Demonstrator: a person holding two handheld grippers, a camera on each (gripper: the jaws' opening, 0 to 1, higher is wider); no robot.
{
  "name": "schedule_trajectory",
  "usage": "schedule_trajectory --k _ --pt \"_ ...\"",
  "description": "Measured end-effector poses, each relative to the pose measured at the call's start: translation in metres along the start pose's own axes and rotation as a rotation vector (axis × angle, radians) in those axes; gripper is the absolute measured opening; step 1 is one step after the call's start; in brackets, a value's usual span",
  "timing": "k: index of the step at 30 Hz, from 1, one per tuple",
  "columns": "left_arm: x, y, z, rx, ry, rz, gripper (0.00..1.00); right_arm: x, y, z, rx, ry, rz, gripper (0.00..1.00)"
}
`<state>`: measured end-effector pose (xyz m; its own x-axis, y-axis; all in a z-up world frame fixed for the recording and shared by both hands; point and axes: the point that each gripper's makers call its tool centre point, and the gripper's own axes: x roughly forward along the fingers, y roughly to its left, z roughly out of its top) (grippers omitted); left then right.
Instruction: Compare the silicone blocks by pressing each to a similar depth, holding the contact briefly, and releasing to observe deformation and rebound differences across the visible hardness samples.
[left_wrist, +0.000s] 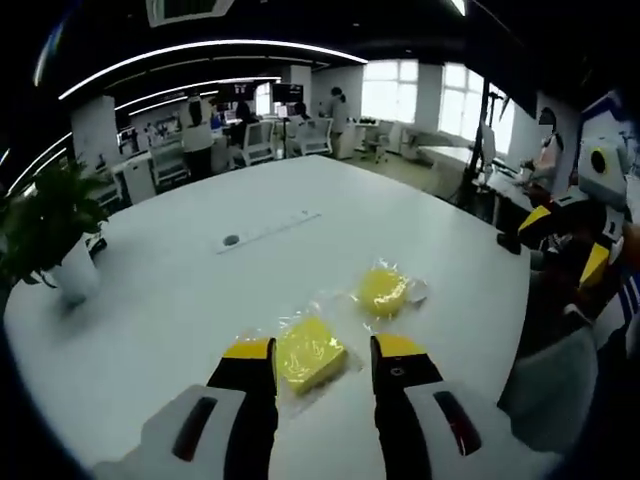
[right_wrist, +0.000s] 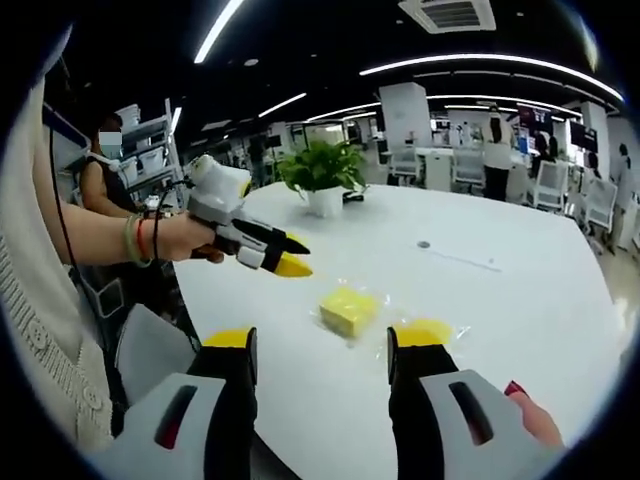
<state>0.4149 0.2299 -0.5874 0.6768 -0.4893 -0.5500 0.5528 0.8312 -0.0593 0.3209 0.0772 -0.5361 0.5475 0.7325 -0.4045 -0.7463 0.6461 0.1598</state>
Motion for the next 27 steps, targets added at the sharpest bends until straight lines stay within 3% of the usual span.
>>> schedule_trajectory --k 7,12,21,27 --pt "-0.026 0.001 -0.01 -0.026 -0.025 0.024 0.37 0.0 0.008 -0.006 0.027 0.014 0.007 0.47" --pt "-0.044 0.0 -0.013 -0.058 -0.049 0.031 0.43 -0.001 0.012 -0.004 0.123 -0.013 0.021 0.48" --pt "-0.073 -0.01 -0.01 -0.133 -0.144 -0.014 0.43 -0.006 -0.001 -0.014 0.131 -0.053 -0.041 0.52" --pt "-0.093 0.0 -0.024 -0.225 -0.173 0.044 0.49 -0.017 -0.014 -0.021 0.169 -0.073 -0.1 0.58"
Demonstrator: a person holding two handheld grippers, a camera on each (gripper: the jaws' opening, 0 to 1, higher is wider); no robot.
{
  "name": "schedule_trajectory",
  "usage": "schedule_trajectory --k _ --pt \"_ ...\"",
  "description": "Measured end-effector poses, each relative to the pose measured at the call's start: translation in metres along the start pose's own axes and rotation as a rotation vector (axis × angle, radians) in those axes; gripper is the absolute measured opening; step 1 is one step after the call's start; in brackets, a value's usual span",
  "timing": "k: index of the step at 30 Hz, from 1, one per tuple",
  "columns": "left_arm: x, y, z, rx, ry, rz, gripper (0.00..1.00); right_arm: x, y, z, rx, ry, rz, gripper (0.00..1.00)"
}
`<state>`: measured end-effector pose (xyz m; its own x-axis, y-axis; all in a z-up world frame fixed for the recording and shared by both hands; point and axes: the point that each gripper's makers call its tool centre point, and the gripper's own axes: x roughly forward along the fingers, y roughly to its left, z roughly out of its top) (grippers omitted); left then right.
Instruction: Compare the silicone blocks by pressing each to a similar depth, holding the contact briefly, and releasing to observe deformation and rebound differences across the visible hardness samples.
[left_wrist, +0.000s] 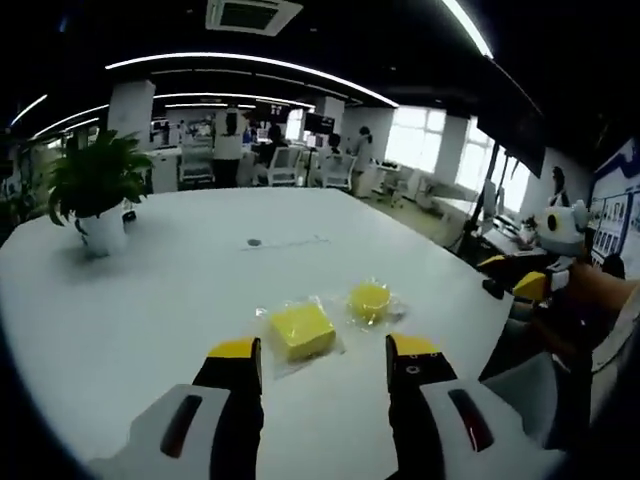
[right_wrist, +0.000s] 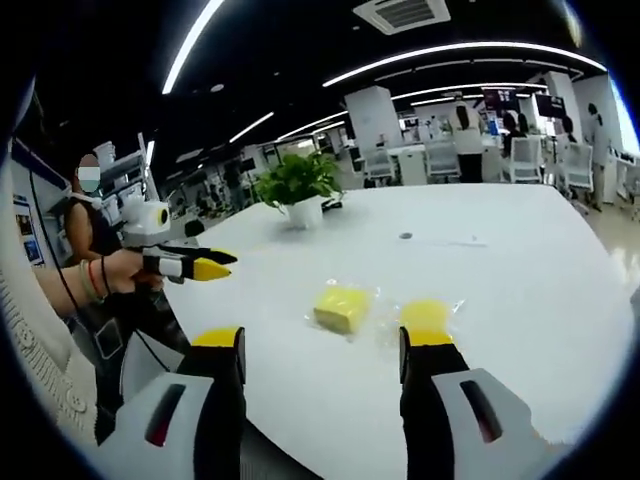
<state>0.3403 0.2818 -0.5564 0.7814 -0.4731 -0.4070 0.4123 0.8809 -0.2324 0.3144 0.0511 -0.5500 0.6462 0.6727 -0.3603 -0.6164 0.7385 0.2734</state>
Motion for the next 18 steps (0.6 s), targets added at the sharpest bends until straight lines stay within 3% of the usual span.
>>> schedule_trajectory --k 5,11,14,18 --pt "-0.018 0.007 -0.007 -0.05 -0.029 0.014 0.5 -0.008 0.0 -0.001 0.036 -0.017 0.001 0.57" --pt "-0.037 0.013 -0.015 -0.072 -0.039 0.029 0.51 -0.011 0.014 -0.009 0.041 -0.038 0.007 0.56" --pt "-0.041 0.012 -0.016 -0.068 -0.045 0.024 0.54 -0.009 0.021 -0.023 0.044 0.022 0.012 0.58" --pt "-0.042 0.005 -0.016 -0.046 -0.034 -0.001 0.55 -0.009 0.024 -0.03 0.017 0.042 0.003 0.55"
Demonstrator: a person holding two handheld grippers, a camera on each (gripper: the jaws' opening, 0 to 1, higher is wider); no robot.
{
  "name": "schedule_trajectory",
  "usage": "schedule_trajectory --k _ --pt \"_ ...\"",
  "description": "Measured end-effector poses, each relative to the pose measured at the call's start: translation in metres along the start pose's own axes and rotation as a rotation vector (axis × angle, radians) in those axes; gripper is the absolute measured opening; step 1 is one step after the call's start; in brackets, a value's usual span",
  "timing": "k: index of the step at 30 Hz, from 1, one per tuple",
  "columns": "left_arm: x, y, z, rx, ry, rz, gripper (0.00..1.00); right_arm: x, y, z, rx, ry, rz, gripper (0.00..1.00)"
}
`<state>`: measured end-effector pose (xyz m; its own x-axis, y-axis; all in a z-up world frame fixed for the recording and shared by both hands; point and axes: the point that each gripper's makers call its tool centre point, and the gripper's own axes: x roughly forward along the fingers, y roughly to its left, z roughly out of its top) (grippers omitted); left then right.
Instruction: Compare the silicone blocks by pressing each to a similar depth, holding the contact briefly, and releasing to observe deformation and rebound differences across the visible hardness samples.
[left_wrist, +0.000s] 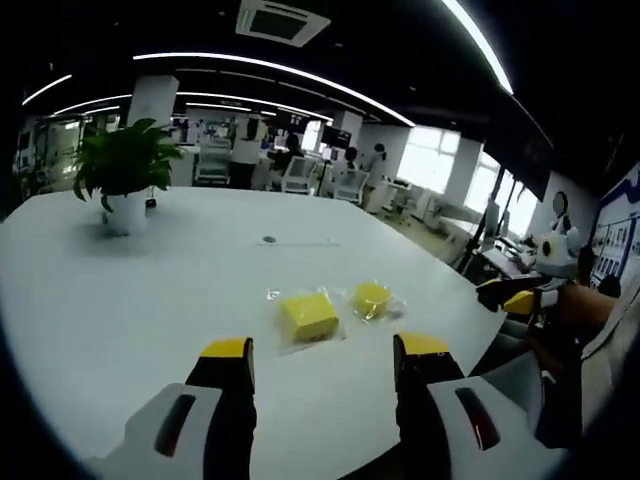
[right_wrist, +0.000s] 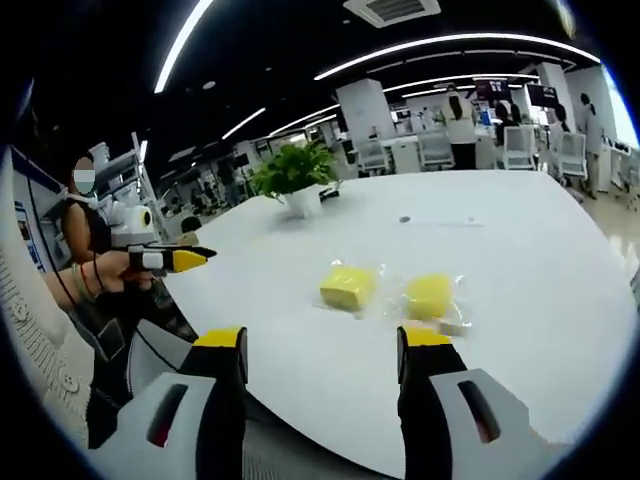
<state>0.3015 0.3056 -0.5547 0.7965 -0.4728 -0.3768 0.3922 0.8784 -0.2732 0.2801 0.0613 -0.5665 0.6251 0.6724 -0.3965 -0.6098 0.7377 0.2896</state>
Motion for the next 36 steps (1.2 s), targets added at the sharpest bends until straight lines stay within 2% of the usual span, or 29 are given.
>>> schedule_trajectory --k 7,10,26,31,36 --pt "-0.003 -0.009 0.0 0.051 0.011 -0.023 0.58 0.002 0.0 -0.001 0.019 -0.009 0.006 0.56" --pt "-0.005 -0.009 -0.002 0.027 0.007 -0.019 0.6 0.004 0.0 -0.002 0.036 -0.011 0.013 0.59" --pt "-0.005 -0.008 -0.013 -0.026 0.012 0.004 0.6 0.003 -0.004 -0.013 0.032 0.015 0.013 0.56" --pt "-0.002 -0.009 -0.016 -0.047 0.016 0.008 0.66 0.002 -0.004 -0.015 -0.005 0.024 0.017 0.54" --pt "0.0 -0.011 -0.016 -0.042 0.02 0.005 0.66 0.005 -0.006 -0.017 -0.003 0.03 0.017 0.54"
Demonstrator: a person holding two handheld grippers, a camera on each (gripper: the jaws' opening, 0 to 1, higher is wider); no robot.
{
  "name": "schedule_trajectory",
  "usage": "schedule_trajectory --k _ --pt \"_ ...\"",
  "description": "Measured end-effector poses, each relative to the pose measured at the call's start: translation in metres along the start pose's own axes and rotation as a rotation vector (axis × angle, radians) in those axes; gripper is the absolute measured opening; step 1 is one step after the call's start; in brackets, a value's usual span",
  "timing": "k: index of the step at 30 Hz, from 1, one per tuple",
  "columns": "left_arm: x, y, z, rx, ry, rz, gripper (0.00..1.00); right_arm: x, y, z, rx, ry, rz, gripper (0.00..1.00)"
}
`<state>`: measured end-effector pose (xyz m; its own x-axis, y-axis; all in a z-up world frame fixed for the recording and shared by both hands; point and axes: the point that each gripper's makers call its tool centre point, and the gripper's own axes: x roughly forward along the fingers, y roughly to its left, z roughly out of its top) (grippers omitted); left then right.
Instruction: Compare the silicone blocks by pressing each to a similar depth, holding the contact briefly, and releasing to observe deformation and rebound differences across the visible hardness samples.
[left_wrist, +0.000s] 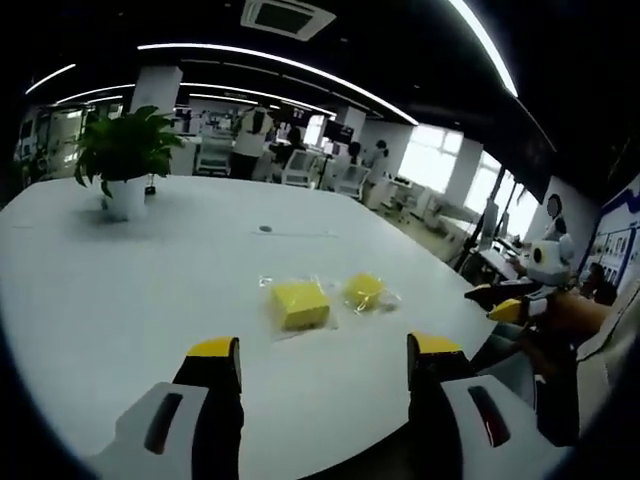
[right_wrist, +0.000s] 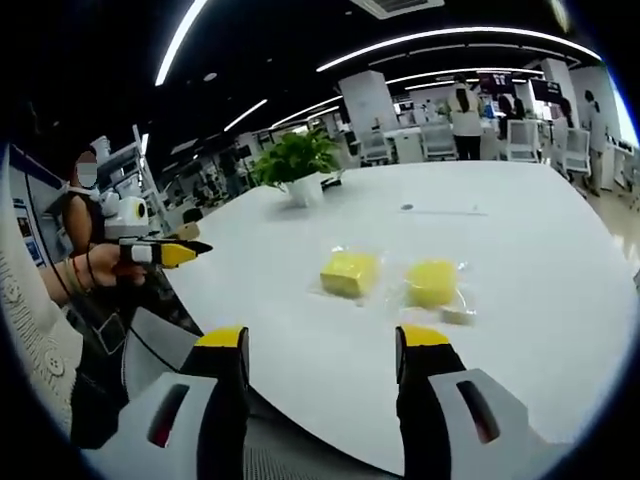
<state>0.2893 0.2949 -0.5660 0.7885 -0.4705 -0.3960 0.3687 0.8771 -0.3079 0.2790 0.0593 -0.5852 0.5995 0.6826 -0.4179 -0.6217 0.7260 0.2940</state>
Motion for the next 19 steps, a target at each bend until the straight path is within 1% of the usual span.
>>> schedule_trajectory --k 4,6,11,19 --pt "0.001 0.0 0.0 -0.022 -0.011 -0.003 0.65 0.003 0.001 -0.001 -0.014 0.013 0.006 0.54" --pt "0.001 0.0 0.0 -0.026 -0.011 -0.005 0.65 0.004 0.002 0.002 -0.012 0.0 0.012 0.54" --pt "0.001 0.001 -0.004 -0.028 0.005 -0.005 0.66 0.009 0.002 0.006 -0.015 -0.002 0.02 0.53" --pt "0.002 0.006 -0.007 -0.033 0.024 0.001 0.65 0.011 0.001 0.003 -0.024 0.021 0.033 0.53"
